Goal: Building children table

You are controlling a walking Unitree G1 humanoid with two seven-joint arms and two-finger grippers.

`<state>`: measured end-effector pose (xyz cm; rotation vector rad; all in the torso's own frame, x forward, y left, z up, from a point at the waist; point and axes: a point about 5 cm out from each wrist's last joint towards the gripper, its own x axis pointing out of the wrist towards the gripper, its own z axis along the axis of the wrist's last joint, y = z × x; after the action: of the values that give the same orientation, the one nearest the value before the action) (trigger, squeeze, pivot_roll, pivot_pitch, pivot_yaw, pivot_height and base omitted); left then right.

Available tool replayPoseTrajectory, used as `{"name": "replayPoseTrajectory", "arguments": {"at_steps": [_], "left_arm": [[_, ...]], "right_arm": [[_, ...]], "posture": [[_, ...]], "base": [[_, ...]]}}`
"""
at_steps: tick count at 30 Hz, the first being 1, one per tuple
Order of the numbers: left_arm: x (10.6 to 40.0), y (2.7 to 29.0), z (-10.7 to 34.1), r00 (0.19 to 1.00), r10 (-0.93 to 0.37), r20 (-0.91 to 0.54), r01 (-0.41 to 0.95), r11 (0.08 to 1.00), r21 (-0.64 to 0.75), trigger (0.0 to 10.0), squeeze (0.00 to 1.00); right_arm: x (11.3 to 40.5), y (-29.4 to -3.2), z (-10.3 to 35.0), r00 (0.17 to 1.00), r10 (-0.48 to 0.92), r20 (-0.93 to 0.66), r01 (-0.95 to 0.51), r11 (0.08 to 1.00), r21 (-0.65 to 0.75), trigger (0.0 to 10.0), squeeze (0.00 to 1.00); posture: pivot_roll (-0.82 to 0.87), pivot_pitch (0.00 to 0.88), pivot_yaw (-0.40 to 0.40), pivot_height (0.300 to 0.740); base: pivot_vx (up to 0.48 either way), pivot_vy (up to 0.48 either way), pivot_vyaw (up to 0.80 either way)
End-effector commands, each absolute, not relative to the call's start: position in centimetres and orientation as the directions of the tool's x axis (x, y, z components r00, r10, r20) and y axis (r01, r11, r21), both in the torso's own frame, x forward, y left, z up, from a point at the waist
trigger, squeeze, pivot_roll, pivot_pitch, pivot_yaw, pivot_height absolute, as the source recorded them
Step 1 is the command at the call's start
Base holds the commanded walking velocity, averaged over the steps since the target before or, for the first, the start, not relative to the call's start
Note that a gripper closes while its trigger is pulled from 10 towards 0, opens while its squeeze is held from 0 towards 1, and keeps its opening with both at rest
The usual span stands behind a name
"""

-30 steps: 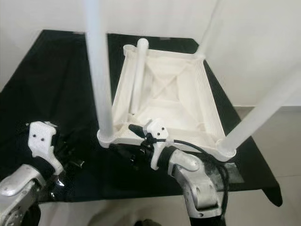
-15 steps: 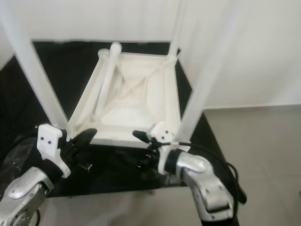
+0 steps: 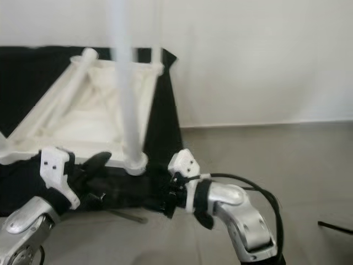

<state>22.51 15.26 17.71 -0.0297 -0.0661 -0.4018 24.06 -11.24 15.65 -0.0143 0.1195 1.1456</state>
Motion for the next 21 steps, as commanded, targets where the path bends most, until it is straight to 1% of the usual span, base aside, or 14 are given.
{"name": "replayPoseTrajectory", "arguments": {"at_steps": [1,3,7,9,11,12,13,15,16,17,18,19,21], "left_arm": [[22.4,15.3,17.5,0.918,-0.394,0.054,0.396,0.918,-0.031,10.0,0.00],[22.4,15.3,17.5,0.918,-0.394,0.054,0.396,0.918,-0.031,10.0,0.00],[22.5,14.9,17.6,0.909,-0.412,0.059,0.415,0.909,-0.034,10.0,0.00],[22.6,14.9,17.7,0.908,-0.415,0.060,0.417,0.908,-0.034,10.0,0.00],[22.7,14.8,17.8,0.906,-0.419,0.063,0.422,0.906,-0.032,10.0,0.00],[22.7,14.8,17.8,0.906,-0.419,0.063,0.422,0.906,-0.032,10.0,0.00],[22.9,14.7,17.8,0.904,-0.422,0.066,0.424,0.905,-0.030,10.0,0.00],[22.9,14.7,17.8,0.904,-0.422,0.066,0.424,0.905,-0.030,10.0,0.00],[23.1,14.7,17.9,0.905,-0.420,0.069,0.423,0.906,-0.034,10.0,0.00],[23.1,14.7,17.9,0.905,-0.420,0.069,0.423,0.906,-0.034,10.0,0.00],[23.3,14.8,17.9,0.913,-0.404,0.063,0.406,0.913,-0.026,10.0,0.00],[23.3,14.8,17.9,0.913,-0.404,0.063,0.406,0.913,-0.026,10.0,0.00],[23.7,14.9,17.7,0.933,-0.359,0.041,0.360,0.933,-0.019,10.0,0.00]], "right_arm": [[24.5,-11.3,15.8,0.449,0.890,-0.077,-0.890,0.453,0.051,10.0,0.00],[24.5,-11.3,15.8,0.449,0.890,-0.077,-0.890,0.453,0.051,10.0,0.00],[25.2,-11.5,15.9,0.519,0.853,-0.060,-0.852,0.521,0.050,10.0,0.00],[25.3,-11.5,15.9,0.528,0.847,-0.058,-0.846,0.530,0.051,10.0,0.00],[25.7,-11.7,15.9,0.581,0.812,-0.043,-0.810,0.583,0.059,10.0,0.00],[25.7,-11.7,15.9,0.581,0.812,-0.043,-0.810,0.583,0.059,10.0,0.00],[26.2,-11.8,16.0,0.629,0.777,-0.027,-0.774,0.629,0.064,10.0,0.00],[26.2,-11.8,16.0,0.629,0.777,-0.027,-0.774,0.629,0.064,10.0,0.00],[26.6,-12.0,16.2,0.672,0.741,-0.014,-0.739,0.671,0.065,10.0,0.00],[26.6,-12.0,16.2,0.672,0.741,-0.014,-0.739,0.671,0.065,10.0,0.00],[27.1,-12.2,16.3,0.709,0.705,-0.008,-0.703,0.708,0.068,10.0,0.00],[27.1,-12.2,16.3,0.709,0.705,-0.008,-0.703,0.708,0.068,10.0,0.00],[27.7,-12.5,16.2,0.762,0.648,-0.008,-0.645,0.760,0.078,10.0,0.00]], "posture": [[0.02,0.121,-0.074,0.740],[0.02,0.121,-0.074,0.740],[0.01,0.119,-0.070,0.740],[0.01,0.119,-0.070,0.740],[0.01,0.119,-0.067,0.740],[0.01,0.119,-0.067,0.740],[0.01,0.118,-0.066,0.740],[0.01,0.118,-0.066,0.740],[0.01,0.117,-0.066,0.740],[0.01,0.117,-0.066,0.740],[0.01,0.117,-0.065,0.740],[0.01,0.117,-0.065,0.740],[0.01,0.114,-0.065,0.740]], "base": [[0.000,-0.480,0.00],[0.000,-0.480,0.00],[0.000,-0.480,0.00],[0.000,-0.480,0.00],[0.000,-0.480,0.00],[0.000,-0.480,0.00],[0.000,-0.480,0.00],[0.000,-0.480,0.00],[0.000,-0.435,0.00],[0.000,-0.435,0.00],[0.000,0.000,0.00],[0.000,0.000,0.00],[0.000,0.000,0.00]]}}
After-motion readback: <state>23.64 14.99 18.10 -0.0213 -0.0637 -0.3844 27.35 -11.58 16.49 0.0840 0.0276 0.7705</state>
